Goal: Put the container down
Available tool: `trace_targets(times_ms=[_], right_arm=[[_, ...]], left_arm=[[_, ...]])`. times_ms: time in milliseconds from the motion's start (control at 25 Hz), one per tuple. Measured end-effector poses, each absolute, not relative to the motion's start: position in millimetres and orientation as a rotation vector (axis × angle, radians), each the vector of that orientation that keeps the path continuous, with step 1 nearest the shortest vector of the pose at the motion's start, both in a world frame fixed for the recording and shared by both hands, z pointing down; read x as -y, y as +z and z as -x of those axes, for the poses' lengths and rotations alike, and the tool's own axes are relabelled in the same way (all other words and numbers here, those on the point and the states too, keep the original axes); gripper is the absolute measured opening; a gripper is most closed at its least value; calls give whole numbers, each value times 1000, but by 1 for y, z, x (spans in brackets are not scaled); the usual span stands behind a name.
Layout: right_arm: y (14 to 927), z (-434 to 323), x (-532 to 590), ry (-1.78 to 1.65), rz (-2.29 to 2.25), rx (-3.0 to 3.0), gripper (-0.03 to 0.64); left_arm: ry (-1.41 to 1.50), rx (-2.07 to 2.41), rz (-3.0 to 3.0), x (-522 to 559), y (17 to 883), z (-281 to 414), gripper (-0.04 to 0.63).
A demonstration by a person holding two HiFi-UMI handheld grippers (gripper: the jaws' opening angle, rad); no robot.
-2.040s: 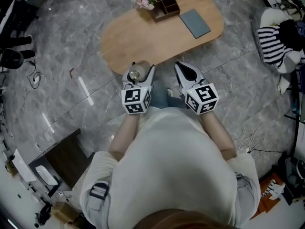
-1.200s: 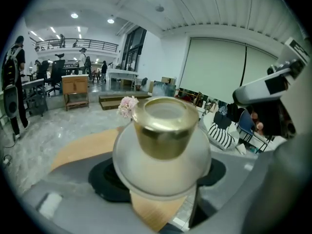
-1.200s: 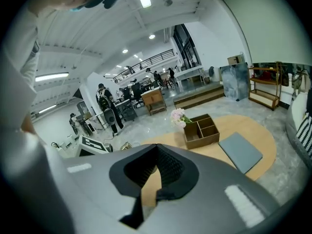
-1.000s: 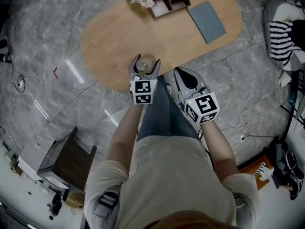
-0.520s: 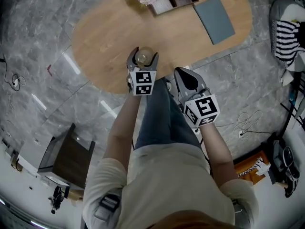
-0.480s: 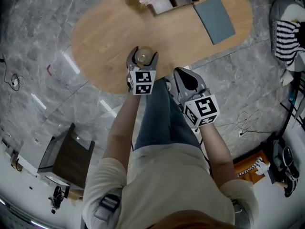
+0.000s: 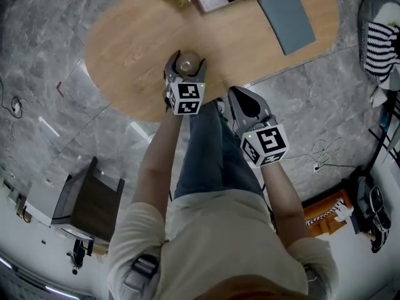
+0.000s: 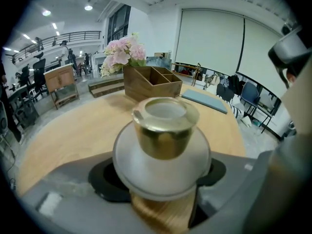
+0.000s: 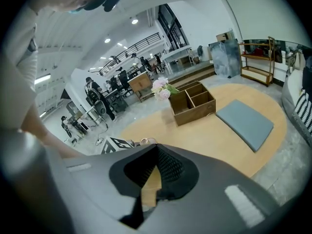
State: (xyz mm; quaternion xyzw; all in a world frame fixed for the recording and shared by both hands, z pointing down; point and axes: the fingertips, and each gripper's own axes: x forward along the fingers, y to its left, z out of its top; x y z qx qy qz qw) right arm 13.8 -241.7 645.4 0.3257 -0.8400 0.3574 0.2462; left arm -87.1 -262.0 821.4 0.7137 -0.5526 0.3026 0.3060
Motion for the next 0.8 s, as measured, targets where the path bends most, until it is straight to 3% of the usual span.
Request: trace_targets(times_ms=[600,800], right_arm=[[640,-14,244,983,-890,2304,2],[624,-13,242,956,-881,2335,2]], left_arm=[[862,1474,-1911,266,829,82,345],[801,1441,-1876,260,820,81,399]])
